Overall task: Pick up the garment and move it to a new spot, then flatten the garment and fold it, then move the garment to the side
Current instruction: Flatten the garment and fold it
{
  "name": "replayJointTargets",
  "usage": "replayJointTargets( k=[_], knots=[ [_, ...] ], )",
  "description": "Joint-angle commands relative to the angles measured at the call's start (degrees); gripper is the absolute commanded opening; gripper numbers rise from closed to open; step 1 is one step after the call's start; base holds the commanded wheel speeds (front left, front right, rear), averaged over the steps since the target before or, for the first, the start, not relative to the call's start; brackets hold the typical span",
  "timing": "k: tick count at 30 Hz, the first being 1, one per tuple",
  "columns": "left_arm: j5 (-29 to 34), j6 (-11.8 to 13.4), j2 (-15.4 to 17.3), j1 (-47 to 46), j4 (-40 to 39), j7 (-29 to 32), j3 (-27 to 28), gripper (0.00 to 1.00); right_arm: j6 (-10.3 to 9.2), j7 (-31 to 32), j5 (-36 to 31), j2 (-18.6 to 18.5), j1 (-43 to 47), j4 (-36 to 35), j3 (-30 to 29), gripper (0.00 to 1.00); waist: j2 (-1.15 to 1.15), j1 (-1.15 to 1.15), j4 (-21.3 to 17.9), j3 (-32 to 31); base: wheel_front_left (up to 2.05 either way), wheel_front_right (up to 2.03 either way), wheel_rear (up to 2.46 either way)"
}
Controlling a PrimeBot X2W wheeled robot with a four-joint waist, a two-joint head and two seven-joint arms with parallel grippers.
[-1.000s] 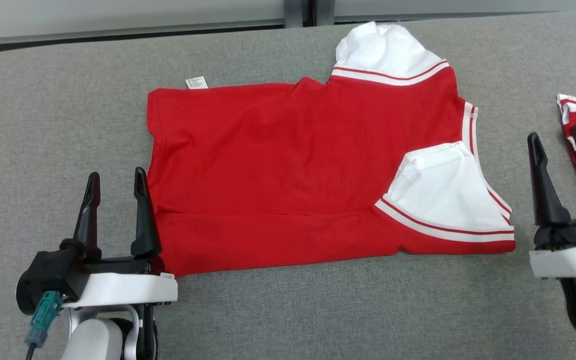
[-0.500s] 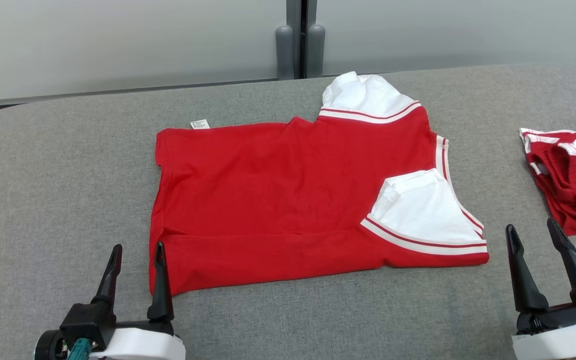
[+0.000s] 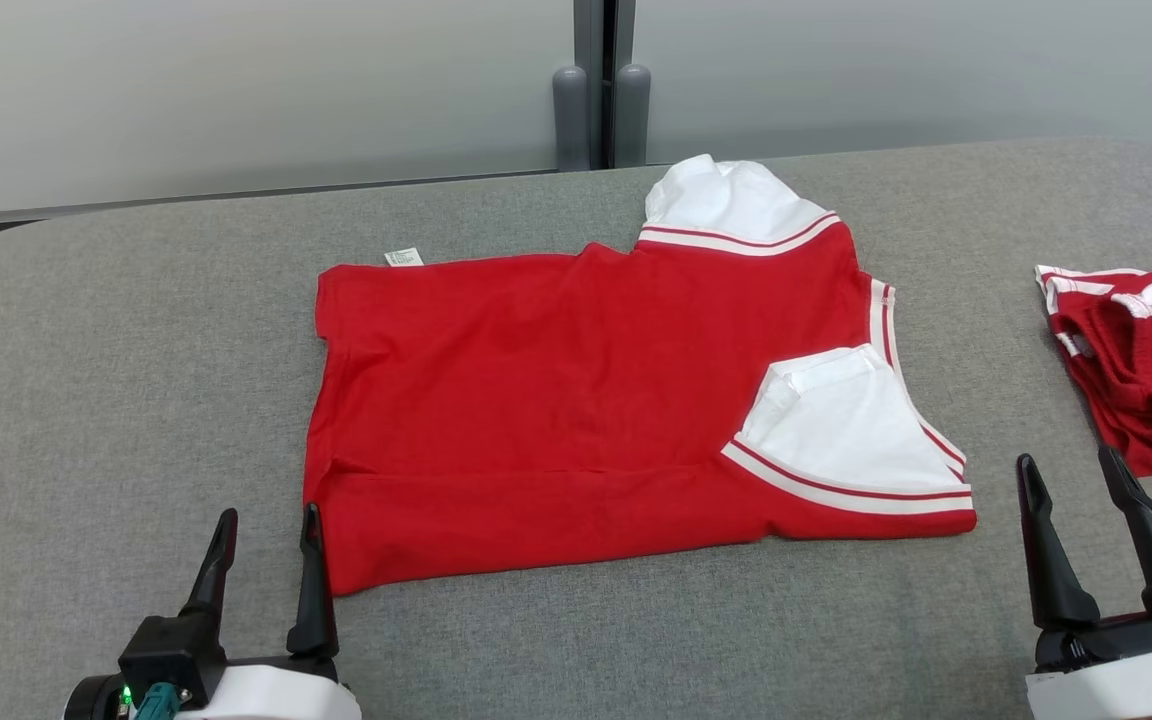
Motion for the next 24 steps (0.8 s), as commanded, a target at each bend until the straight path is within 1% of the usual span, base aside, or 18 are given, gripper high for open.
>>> replayJointTargets(
  k=[1, 7, 11, 14, 20, 24],
  knots=[
    [-0.2, -0.2, 0.3, -0.5, 0.1, -0.2, 0.1, 1.00, 0.00, 0.2, 0.1, 0.0, 0.3, 0.0, -0.2, 1.00, 0.00, 0.00, 0.0, 0.0, 0.00, 0.00, 0.00],
    [-0.1, -0.4, 0.2, -1.1, 0.8, -0.2, -0.4, 1.00, 0.00, 0.2, 0.5, -0.4, -0.6, 0.4, -0.2, 1.00, 0.00, 0.00, 0.2, 0.4, 0.00, 0.00, 0.00],
    [-0.7, -0.7, 0.1, -2.0, 2.8, 0.6, -1.1, 1.00, 0.00, 0.7, 1.2, -0.5, -2.3, 2.2, 0.3, 1.00, 0.00, 0.00, 0.2, 2.0, 0.00, 0.00, 0.00],
    [-1.7, -1.2, -0.1, -3.3, 5.9, 1.3, -1.9, 1.00, 0.00, 0.8, 2.0, -0.6, -4.5, 6.1, 1.5, 1.00, 0.00, 0.00, 0.2, 3.4, 0.00, 0.00, 0.00],
    [-4.6, -1.4, -0.5, -5.5, 12.6, 2.2, -2.8, 1.00, 0.00, 0.3, 4.8, -0.3, -9.0, 18.5, 5.2, 1.00, 0.00, 0.00, 0.5, 5.5, 0.00, 0.00, 0.00],
    [-7.3, -2.3, -0.7, -7.3, 15.9, 2.2, -3.0, 1.00, 0.00, -0.1, 7.4, 0.0, -12.0, 25.6, 7.6, 1.00, 0.00, 0.00, 0.8, 6.7, 0.00, 0.00, 0.00]
  ],
)
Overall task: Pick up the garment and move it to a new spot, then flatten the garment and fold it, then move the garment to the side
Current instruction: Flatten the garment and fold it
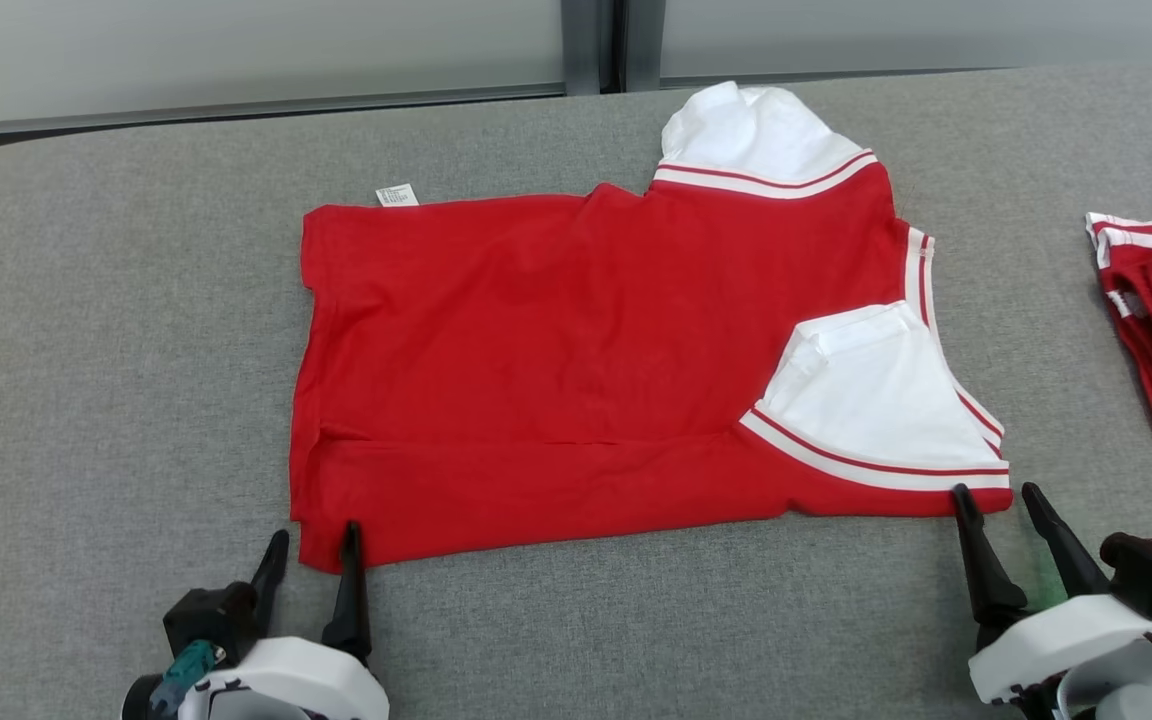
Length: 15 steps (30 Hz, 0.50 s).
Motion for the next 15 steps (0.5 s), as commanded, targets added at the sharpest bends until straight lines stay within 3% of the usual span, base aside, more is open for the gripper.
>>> replayJointTargets(
  k=[1, 2, 3, 4, 5, 6, 7, 8, 15],
  knots=[
    [-0.7, -0.4, 0.2, -1.3, 1.0, 0.0, 0.0, 1.00, 0.00, -0.5, 1.2, 0.0, -1.5, 1.3, 0.7, 1.00, 0.00, 0.00, 0.2, 0.5, 0.00, 0.00, 0.00],
    [-1.5, -0.7, 0.1, -1.7, 1.5, -0.1, 0.0, 0.87, 0.00, -0.4, 2.2, 0.1, -2.2, 2.5, 1.4, 1.00, 0.00, 0.00, 0.3, 0.8, 0.00, 0.00, 0.00],
    [-1.9, -0.9, 0.1, -2.0, 1.8, -0.2, -0.1, 0.50, 0.00, 0.2, 3.1, -0.1, -2.9, 3.6, 2.1, 1.00, 0.00, 0.00, 0.3, 1.0, 0.00, 0.00, 0.00],
    [-2.0, -1.0, 0.1, -2.4, 2.2, -0.3, -0.3, 0.19, 0.00, 0.1, 4.1, -0.2, -3.6, 4.5, 2.8, 1.00, 0.00, 0.00, 0.3, 1.2, 0.00, 0.00, 0.00],
    [-2.5, -1.3, 0.1, -2.6, 2.7, -0.4, -0.4, 0.00, 0.00, 0.5, 5.0, -0.4, -4.3, 5.3, 3.8, 0.82, 0.00, 0.00, 0.2, 1.3, 0.00, 0.00, 0.00],
    [-2.7, -1.3, 0.0, -2.7, 3.1, -0.5, -0.6, 0.00, 0.00, 1.0, 5.8, -0.7, -4.8, 6.3, 4.7, 0.36, 0.00, 0.00, 0.2, 1.3, 0.00, 0.00, 0.00],
    [-2.7, -1.3, 0.0, -2.7, 3.1, -0.5, -0.6, 0.00, 0.00, 1.0, 5.8, -0.7, -4.8, 6.3, 4.7, 0.36, 0.00, 0.00, 0.2, 1.3, 0.00, 0.00, 0.00],
    [-2.6, -1.4, 0.0, -2.7, 3.2, -0.5, -0.7, 0.00, 0.00, 1.0, 6.7, -0.9, -5.3, 6.8, 5.3, 0.00, 0.00, 0.00, 0.2, 1.4, 0.00, 0.00, 0.00],
    [-3.6, -1.6, 0.2, -1.4, 0.9, -1.5, -0.1, 0.00, -0.06, -1.0, 10.9, -3.0, -4.4, 5.5, 7.9, 0.00, 0.00, 0.00, 1.3, 0.4, 0.00, 0.00, 0.00]
  ],
)
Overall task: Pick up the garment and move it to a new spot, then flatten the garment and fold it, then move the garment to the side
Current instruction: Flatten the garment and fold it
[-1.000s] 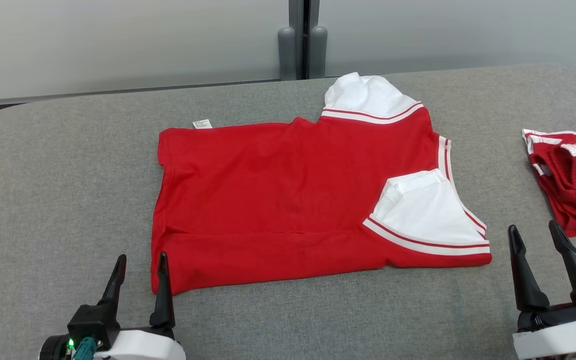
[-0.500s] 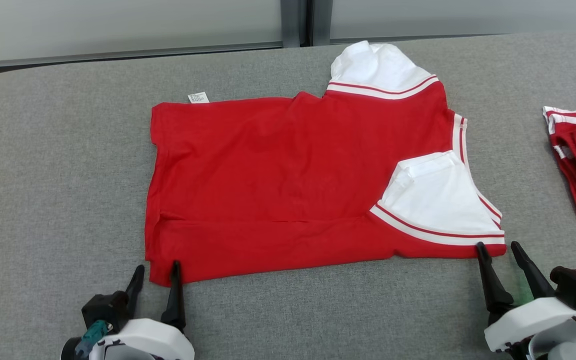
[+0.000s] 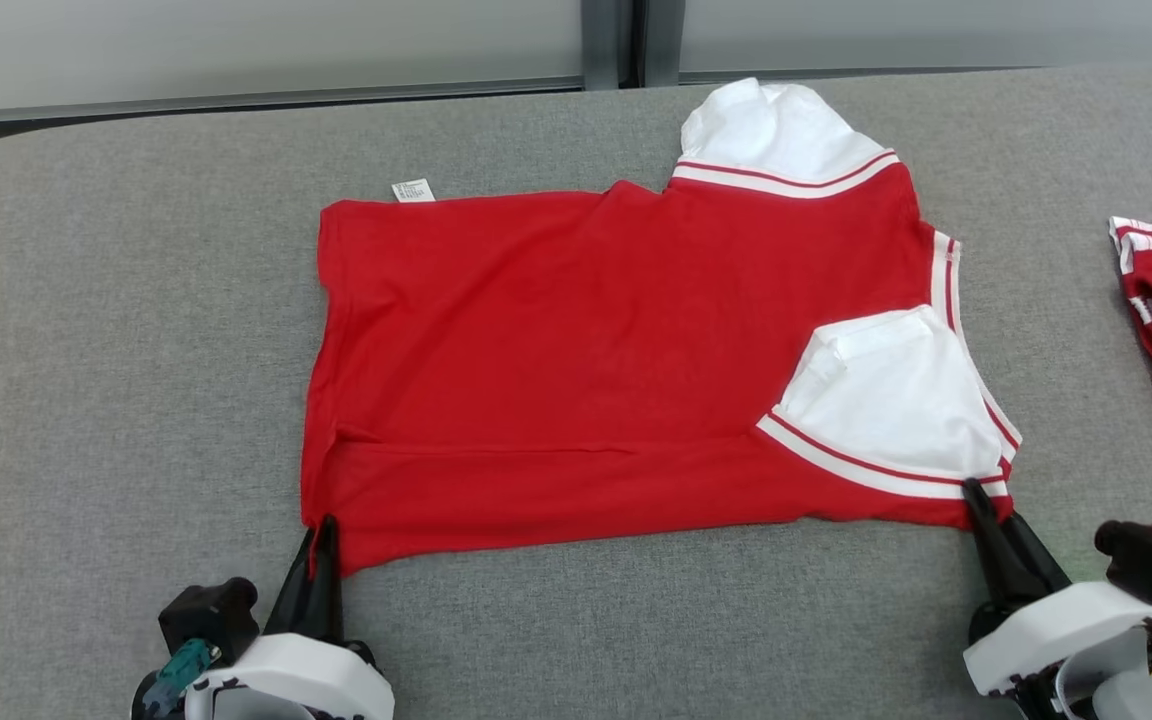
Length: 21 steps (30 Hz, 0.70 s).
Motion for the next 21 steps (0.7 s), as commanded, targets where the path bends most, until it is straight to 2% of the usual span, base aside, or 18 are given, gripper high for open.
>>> replayJointTargets(
  k=[1, 8, 18, 19, 20, 21],
  knots=[
    [-0.5, -0.2, 0.4, 1.3, -0.8, -0.3, 0.2, 0.00, -0.13, -0.6, 0.8, -0.8, 1.9, -0.8, 0.0, 0.00, 0.00, 0.00, 0.4, -0.6, 0.00, 0.00, 0.00],
    [-1.7, 0.3, 1.9, 6.6, -6.3, 3.5, 0.3, 0.00, -0.14, -0.5, 2.2, -2.2, 10.2, -7.2, -2.0, 0.00, 0.00, 0.00, 0.9, -2.4, 0.00, 0.00, 0.00],
    [-3.5, 2.4, 3.2, 14.5, -12.1, 9.7, 0.5, 0.00, -0.14, 4.7, 0.6, 1.2, 21.5, -13.6, -5.9, 0.00, 0.00, 0.00, 0.5, -4.7, 0.00, 0.00, 0.00],
    [-3.1, 2.4, 3.4, 14.8, -12.2, 9.8, 0.3, 0.00, -0.14, 5.5, 0.7, 1.6, 21.9, -13.9, -6.3, 0.36, 0.00, 0.00, 0.4, -4.7, 0.00, 0.00, 0.00],
    [-3.0, 2.7, 3.2, 14.5, -12.2, 9.1, 0.4, 1.00, -0.13, 5.6, -0.5, 1.3, 22.0, -15.0, -7.0, 1.00, 0.00, 0.00, 0.3, -4.9, 0.00, 0.00, 0.00],
    [-2.7, 3.0, 3.2, 14.1, -12.7, 8.2, 0.5, 1.00, -0.13, 5.4, -0.8, 1.4, 21.8, -15.5, -7.6, 1.00, 0.00, 0.00, 0.2, -4.9, 0.00, 0.00, 0.00]
  ],
)
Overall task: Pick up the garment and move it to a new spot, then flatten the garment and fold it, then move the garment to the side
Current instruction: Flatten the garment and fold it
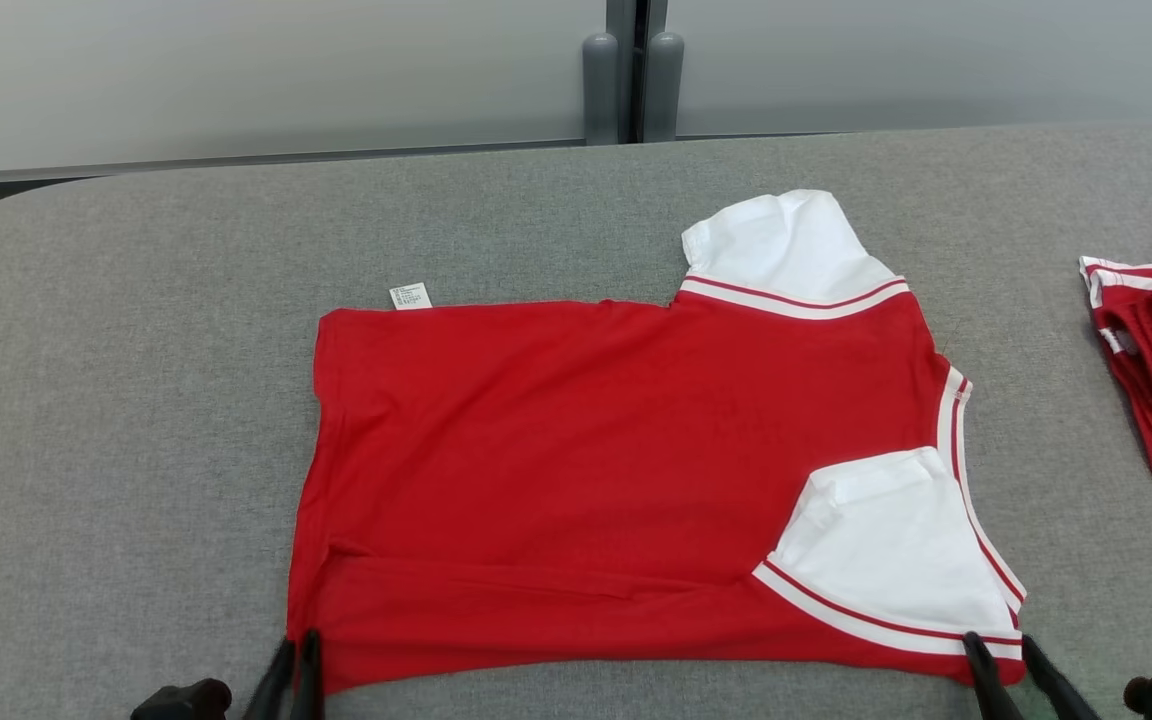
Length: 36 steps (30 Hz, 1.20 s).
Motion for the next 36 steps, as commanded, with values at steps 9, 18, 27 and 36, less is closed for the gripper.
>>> replayJointTargets(
  k=[9, 18, 27, 36],
  knots=[
    [5.8, 3.3, 0.6, -4.4, -7.8, -8.5, 0.4, 1.00, -0.07, -2.7, -9.9, -1.2, -4.2, -11.1, -7.0, 1.00, 0.00, 0.00, -0.9, -1.7, 0.00, 0.00, 0.00],
    [9.7, 4.7, 2.4, -7.4, -12.1, -7.0, -1.2, 1.00, -0.07, 3.5, -15.7, 0.4, -4.2, -22.7, -11.4, 1.00, 0.00, 0.00, -1.1, -3.7, 0.00, 0.00, 0.00],
    [9.1, 5.6, 2.0, -5.9, -12.5, -5.3, -1.9, 1.00, -0.07, 5.9, -16.6, 1.9, -2.7, -24.9, -12.9, 1.00, 0.00, 0.00, -0.9, -4.1, 0.00, 0.00, 0.00],
    [8.9, 5.8, 2.2, -6.3, -11.9, -5.4, -2.4, 1.00, -0.07, 6.2, -16.0, 2.4, -2.5, -24.4, -12.6, 1.00, 0.00, 0.00, -1.0, -4.2, 0.00, 0.00, 0.00]
  ],
)
